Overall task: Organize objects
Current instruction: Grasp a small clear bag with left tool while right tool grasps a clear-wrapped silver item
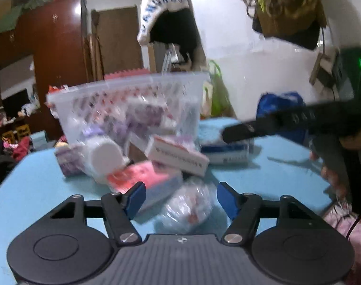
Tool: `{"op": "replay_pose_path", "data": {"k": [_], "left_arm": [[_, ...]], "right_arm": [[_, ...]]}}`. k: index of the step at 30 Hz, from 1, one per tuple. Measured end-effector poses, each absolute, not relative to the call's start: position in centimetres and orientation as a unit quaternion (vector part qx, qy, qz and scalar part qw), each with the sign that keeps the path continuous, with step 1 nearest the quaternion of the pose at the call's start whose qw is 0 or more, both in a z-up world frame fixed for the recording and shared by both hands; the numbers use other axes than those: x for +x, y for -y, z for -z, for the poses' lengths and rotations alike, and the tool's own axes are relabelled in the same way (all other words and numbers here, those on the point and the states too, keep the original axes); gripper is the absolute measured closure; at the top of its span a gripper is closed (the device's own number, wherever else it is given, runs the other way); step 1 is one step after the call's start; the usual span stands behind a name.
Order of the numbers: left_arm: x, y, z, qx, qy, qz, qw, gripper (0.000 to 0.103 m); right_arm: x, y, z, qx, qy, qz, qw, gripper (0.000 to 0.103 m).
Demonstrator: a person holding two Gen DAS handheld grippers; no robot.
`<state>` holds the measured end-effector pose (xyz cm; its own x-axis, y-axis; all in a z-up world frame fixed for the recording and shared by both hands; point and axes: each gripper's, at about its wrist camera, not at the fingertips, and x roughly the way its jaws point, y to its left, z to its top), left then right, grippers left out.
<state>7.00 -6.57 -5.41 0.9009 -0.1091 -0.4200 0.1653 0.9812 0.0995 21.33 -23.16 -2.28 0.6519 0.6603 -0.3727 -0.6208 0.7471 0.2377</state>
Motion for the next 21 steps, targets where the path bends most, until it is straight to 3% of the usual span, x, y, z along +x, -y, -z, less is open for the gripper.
{"op": "replay_pose_path", "data": {"k": [5, 11, 18, 19, 21], "left_arm": [[7.1, 6.5, 6.7, 0.071, -0.219, 0.081, 0.970, 0.032], [6.8, 6.3, 7.3, 0.067, -0.215, 0.091, 0.970, 0.028], [7.0, 7.0, 7.3, 0.068, -0.214, 0.094, 0.970, 0.025], [6.9, 7.1, 7.3, 0.069, -0.212, 0.094, 0.970, 0.025], [6.8, 7.1, 7.3, 0.070, -0.210, 0.098, 0.970, 0.025]], "right_arm": [[21.9, 21.1, 2.9, -0.002, -0.247, -0.338, 0.908, 0.026], [21.1, 20.4, 3.3, -0.044, -0.234, -0.314, 0.919, 0.035], [22.1, 20.2, 3.5, -0.040, -0.272, -0.319, 0.907, 0.025], [22.1, 20.3, 3.5, -0.038, -0.274, -0.314, 0.908, 0.027], [22.0, 20.3, 3.6, -0.038, -0.271, -0.300, 0.914, 0.047]]}}
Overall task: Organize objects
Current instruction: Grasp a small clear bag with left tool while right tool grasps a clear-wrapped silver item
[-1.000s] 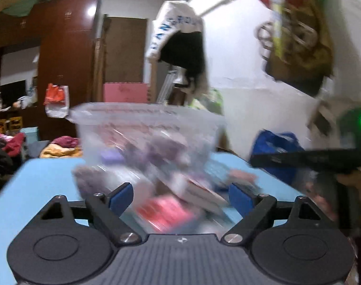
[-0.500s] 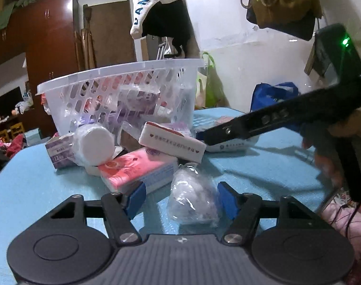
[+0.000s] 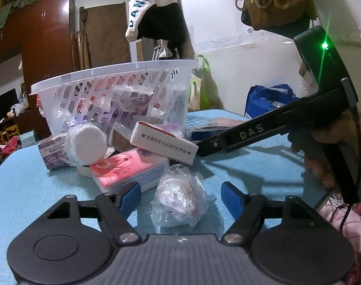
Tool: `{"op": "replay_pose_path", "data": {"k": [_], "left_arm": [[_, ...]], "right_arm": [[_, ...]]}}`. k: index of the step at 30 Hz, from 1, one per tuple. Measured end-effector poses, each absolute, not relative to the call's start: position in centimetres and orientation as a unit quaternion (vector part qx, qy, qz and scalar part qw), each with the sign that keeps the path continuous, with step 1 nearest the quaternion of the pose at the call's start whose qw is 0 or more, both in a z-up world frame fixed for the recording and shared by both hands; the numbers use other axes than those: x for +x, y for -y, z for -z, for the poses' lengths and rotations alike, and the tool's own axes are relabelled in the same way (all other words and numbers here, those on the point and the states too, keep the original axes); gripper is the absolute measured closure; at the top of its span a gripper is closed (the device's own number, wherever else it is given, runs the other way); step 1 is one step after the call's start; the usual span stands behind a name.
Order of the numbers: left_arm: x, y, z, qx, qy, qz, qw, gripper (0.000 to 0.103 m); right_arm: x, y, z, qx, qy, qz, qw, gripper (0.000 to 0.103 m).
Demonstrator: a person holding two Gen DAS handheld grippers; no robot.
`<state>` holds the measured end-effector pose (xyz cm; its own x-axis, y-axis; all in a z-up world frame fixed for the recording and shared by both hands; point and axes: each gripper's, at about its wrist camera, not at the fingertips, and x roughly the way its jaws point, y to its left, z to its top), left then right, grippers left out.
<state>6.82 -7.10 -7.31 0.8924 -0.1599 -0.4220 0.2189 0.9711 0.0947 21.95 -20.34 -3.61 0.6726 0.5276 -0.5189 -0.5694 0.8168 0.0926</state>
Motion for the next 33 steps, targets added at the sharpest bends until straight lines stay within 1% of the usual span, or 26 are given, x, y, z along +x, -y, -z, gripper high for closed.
{"op": "replay_pose_path", "data": {"k": [1, 2, 3, 4, 5, 6, 7, 10, 14, 16, 17, 18, 23, 25, 29, 31, 32, 33], "left_arm": [[6.8, 7.1, 7.3, 0.071, -0.209, 0.099, 0.970, 0.025], [6.7, 7.1, 7.4, 0.071, -0.208, 0.099, 0.971, 0.025], [6.6, 7.1, 7.4, 0.072, -0.205, 0.097, 0.971, 0.030], [6.5, 7.1, 7.4, 0.074, -0.204, 0.096, 0.971, 0.038], [6.4, 7.1, 7.4, 0.075, -0.201, 0.096, 0.972, 0.044], [6.4, 7.0, 7.4, 0.076, -0.199, 0.095, 0.972, 0.055], [6.4, 6.9, 7.4, 0.075, -0.200, 0.096, 0.972, 0.058], [6.3, 6.6, 7.5, 0.073, -0.198, 0.102, 0.972, 0.058], [5.9, 6.0, 7.4, 0.074, -0.196, 0.098, 0.973, 0.058], [5.7, 5.6, 7.3, 0.076, -0.196, 0.097, 0.973, 0.058], [5.7, 5.5, 7.3, 0.075, -0.197, 0.097, 0.973, 0.057], [5.7, 5.4, 7.2, 0.072, -0.199, 0.098, 0.972, 0.057], [5.8, 5.5, 7.3, 0.075, -0.195, 0.098, 0.973, 0.057], [5.8, 5.5, 7.3, 0.077, -0.195, 0.098, 0.973, 0.057], [5.7, 5.6, 7.4, 0.083, -0.192, 0.098, 0.973, 0.057], [5.7, 5.7, 7.4, 0.085, -0.191, 0.098, 0.973, 0.057], [5.7, 5.7, 7.4, 0.086, -0.190, 0.098, 0.973, 0.057], [5.6, 5.7, 7.4, 0.087, -0.191, 0.099, 0.973, 0.057]], "right_arm": [[21.8, 20.3, 3.6, -0.041, -0.269, -0.295, 0.916, 0.049], [21.6, 20.4, 3.6, -0.044, -0.264, -0.294, 0.918, 0.057], [21.3, 20.4, 3.6, -0.044, -0.258, -0.295, 0.919, 0.067], [21.1, 20.6, 3.6, -0.041, -0.250, -0.299, 0.920, 0.069], [20.9, 20.8, 3.6, -0.037, -0.243, -0.302, 0.921, 0.070], [20.8, 20.9, 3.4, -0.033, -0.238, -0.305, 0.922, 0.070], [20.7, 21.1, 3.4, -0.028, -0.234, -0.308, 0.922, 0.070], [20.5, 21.1, 3.2, -0.025, -0.228, -0.318, 0.920, 0.071], [20.0, 20.6, 3.0, -0.053, -0.236, -0.342, 0.908, 0.071], [19.4, 20.5, 2.9, -0.070, -0.244, -0.369, 0.894, 0.067], [19.1, 20.4, 3.0, -0.079, -0.241, -0.366, 0.895, 0.056], [19.1, 20.3, 2.9, -0.089, -0.241, -0.354, 0.899, 0.050], [20.5, 19.4, 2.7, -0.090, -0.252, -0.341, 0.901, 0.049], [21.2, 18.9, 2.8, -0.098, -0.256, -0.330, 0.903, 0.047], [21.6, 19.1, 3.0, -0.102, -0.254, -0.328, 0.904, 0.050], [21.5, 19.4, 3.0, -0.100, -0.251, -0.327, 0.905, 0.059], [21.3, 19.6, 3.0, -0.105, -0.251, -0.325, 0.906, 0.070], [20.8, 19.7, 3.2, -0.114, -0.250, -0.326, 0.904, 0.070]]}}
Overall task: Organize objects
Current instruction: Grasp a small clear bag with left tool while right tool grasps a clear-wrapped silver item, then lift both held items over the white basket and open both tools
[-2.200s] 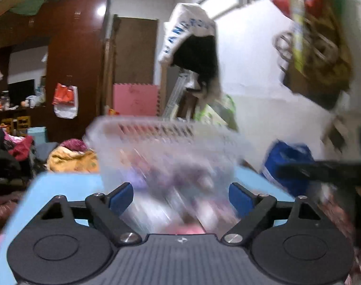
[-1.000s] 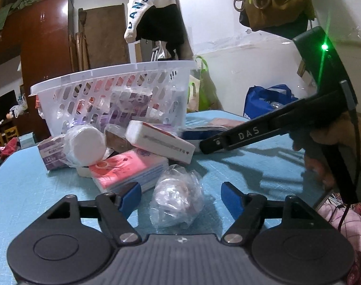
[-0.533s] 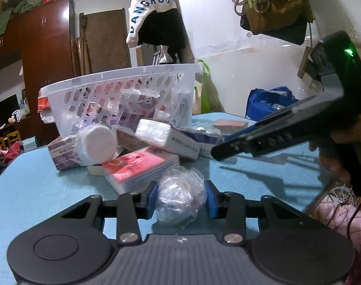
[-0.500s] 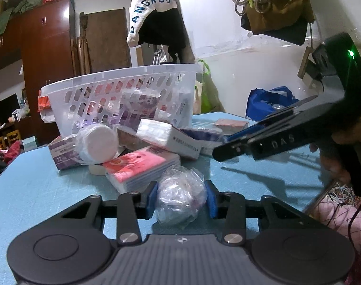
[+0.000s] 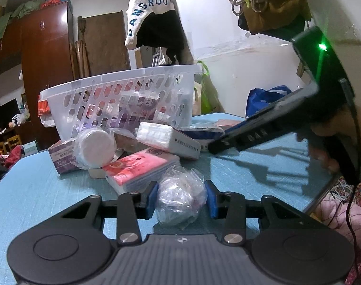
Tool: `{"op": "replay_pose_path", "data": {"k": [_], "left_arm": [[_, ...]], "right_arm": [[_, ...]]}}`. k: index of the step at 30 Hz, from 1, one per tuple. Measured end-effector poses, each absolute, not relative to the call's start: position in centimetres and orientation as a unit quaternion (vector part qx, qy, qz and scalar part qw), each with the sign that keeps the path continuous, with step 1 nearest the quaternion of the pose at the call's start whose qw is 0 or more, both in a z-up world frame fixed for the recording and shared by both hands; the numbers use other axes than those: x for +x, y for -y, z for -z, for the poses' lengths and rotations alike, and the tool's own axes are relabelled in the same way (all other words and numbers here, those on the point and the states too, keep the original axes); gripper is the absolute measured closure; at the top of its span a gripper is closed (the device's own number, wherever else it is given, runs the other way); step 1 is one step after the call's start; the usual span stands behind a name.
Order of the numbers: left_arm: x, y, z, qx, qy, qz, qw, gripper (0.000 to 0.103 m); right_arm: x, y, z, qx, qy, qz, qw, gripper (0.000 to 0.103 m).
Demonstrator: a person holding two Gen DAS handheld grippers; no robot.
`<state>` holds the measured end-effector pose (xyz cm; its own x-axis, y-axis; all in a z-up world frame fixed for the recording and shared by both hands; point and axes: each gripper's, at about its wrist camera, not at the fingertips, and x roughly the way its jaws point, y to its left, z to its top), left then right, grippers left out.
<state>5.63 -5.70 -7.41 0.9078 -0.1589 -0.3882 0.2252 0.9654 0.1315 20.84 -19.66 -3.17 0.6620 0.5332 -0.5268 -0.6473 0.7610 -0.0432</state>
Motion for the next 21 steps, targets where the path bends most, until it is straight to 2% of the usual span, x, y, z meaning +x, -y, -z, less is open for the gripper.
{"op": "replay_pose_path", "data": {"k": [4, 6, 10, 11, 12, 13, 21], "left_arm": [[5.7, 5.6, 7.4, 0.084, -0.192, 0.100, 0.973, 0.057], [5.6, 5.6, 7.4, 0.084, -0.192, 0.101, 0.973, 0.057], [5.7, 5.6, 7.4, 0.084, -0.192, 0.101, 0.973, 0.057], [5.8, 5.6, 7.4, 0.083, -0.192, 0.102, 0.972, 0.057], [5.9, 5.5, 7.4, 0.080, -0.193, 0.104, 0.972, 0.057], [5.9, 5.5, 7.4, 0.078, -0.194, 0.105, 0.972, 0.058], [4.2, 5.6, 6.1, 0.069, -0.158, 0.116, 0.978, 0.058]], "right_arm": [[19.0, 20.6, 2.8, -0.112, -0.246, -0.361, 0.893, 0.065], [18.9, 20.7, 2.3, -0.113, -0.233, -0.344, 0.903, 0.050], [20.6, 19.7, 2.1, -0.110, -0.239, -0.338, 0.904, 0.049], [21.0, 19.2, 2.2, -0.110, -0.245, -0.340, 0.901, 0.052], [21.3, 19.0, 2.4, -0.114, -0.253, -0.342, 0.898, 0.062], [21.4, 18.8, 2.6, -0.118, -0.258, -0.343, 0.896, 0.067], [18.6, 21.5, 1.1, -0.108, -0.215, -0.325, 0.915, 0.071]]}}
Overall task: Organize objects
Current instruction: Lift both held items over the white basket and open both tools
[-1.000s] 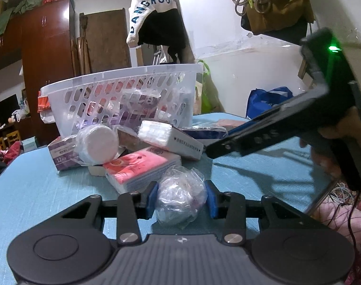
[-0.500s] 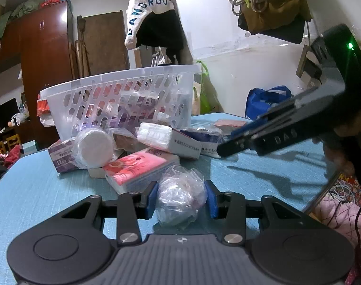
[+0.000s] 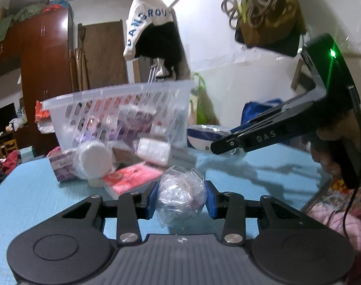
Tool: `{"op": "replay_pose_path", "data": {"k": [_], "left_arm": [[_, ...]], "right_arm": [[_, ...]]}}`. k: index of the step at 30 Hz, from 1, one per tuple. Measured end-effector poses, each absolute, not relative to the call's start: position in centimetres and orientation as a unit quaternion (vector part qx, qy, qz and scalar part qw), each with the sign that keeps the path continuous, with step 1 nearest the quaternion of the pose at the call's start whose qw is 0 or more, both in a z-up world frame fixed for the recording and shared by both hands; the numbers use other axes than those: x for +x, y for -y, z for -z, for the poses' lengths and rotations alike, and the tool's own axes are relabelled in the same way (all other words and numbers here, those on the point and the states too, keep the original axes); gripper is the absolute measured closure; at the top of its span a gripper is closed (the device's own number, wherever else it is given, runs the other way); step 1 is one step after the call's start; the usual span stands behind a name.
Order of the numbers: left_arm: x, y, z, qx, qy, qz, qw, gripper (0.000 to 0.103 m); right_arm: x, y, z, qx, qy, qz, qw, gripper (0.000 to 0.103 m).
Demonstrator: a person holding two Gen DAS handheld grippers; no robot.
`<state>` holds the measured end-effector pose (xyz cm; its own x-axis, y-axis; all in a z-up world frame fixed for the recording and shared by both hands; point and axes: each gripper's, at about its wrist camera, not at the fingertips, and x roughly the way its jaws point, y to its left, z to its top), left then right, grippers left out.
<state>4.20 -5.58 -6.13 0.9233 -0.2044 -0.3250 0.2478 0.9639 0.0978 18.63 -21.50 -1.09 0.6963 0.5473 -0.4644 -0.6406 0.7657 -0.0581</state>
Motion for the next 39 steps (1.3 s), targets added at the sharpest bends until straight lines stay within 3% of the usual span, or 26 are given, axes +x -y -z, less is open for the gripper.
{"op": "replay_pose_path", "data": {"k": [11, 18, 33, 35, 36, 37, 39], "left_arm": [[7.8, 1.8, -4.4, 0.041, -0.111, 0.092, 0.989, 0.058], [15.8, 0.2, -11.1, 0.039, -0.140, 0.046, 0.988, 0.058], [25.5, -3.6, -9.3, -0.015, -0.221, 0.001, 0.975, 0.058], [25.6, -3.8, -9.1, -0.016, -0.218, -0.002, 0.976, 0.050], [25.4, -3.9, -9.1, -0.013, -0.221, -0.006, 0.975, 0.028], [25.3, -4.0, -9.1, -0.011, -0.220, -0.007, 0.975, 0.023], [24.0, -4.3, -9.3, -0.014, -0.201, 0.005, 0.980, 0.023]], "right_arm": [[19.2, 19.5, -7.3, -0.091, -0.126, -0.305, 0.940, 0.070], [24.8, 14.7, -11.4, -0.093, -0.145, -0.301, 0.938, 0.070], [30.4, 12.0, -10.0, -0.116, -0.211, -0.284, 0.928, 0.069], [30.2, 11.8, -10.2, -0.116, -0.210, -0.295, 0.925, 0.063], [30.3, 11.9, -10.3, -0.117, -0.209, -0.298, 0.924, 0.055], [30.2, 11.9, -10.3, -0.119, -0.205, -0.296, 0.925, 0.051], [29.3, 12.6, -10.4, -0.122, -0.186, -0.288, 0.931, 0.038]]}}
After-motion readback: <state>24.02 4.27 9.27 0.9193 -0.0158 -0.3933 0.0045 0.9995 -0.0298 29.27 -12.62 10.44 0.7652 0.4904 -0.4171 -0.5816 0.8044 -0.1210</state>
